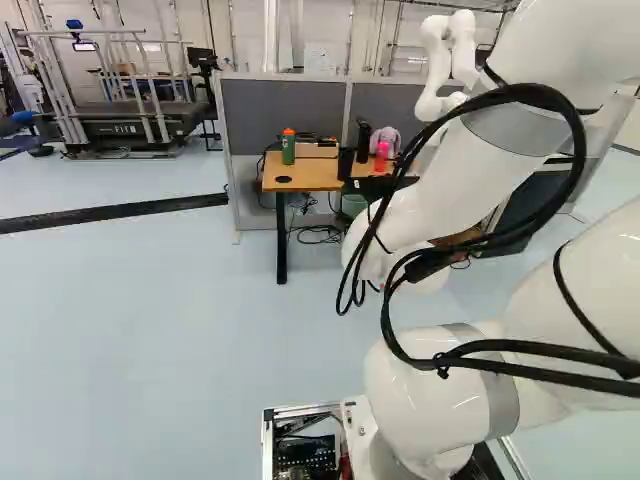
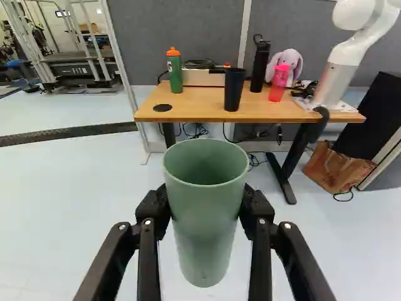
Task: Place the green cup on the table
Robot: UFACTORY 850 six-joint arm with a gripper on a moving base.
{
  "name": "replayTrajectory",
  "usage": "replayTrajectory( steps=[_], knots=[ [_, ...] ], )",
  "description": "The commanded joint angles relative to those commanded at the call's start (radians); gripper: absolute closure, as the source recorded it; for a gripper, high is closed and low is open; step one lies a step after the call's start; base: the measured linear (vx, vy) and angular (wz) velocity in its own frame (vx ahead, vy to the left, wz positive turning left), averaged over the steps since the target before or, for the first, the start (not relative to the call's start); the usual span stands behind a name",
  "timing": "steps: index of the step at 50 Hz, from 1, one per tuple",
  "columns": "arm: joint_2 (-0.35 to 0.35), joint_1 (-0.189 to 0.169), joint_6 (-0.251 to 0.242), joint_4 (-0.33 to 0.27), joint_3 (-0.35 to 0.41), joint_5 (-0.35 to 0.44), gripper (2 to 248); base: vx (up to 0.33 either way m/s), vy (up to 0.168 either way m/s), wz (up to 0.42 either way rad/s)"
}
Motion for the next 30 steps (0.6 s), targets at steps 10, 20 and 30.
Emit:
replayTrajectory(
  steps=[10,20,30],
  knots=[
    [0.0,0.0,0.0,0.0,0.0,0.0,124,0.295,0.227,-0.048],
    [0.0,0.0,0.0,0.0,0.0,0.0,124,0.304,0.233,-0.05],
    [0.0,0.0,0.0,0.0,0.0,0.0,124,0.305,0.233,-0.046]
  ],
)
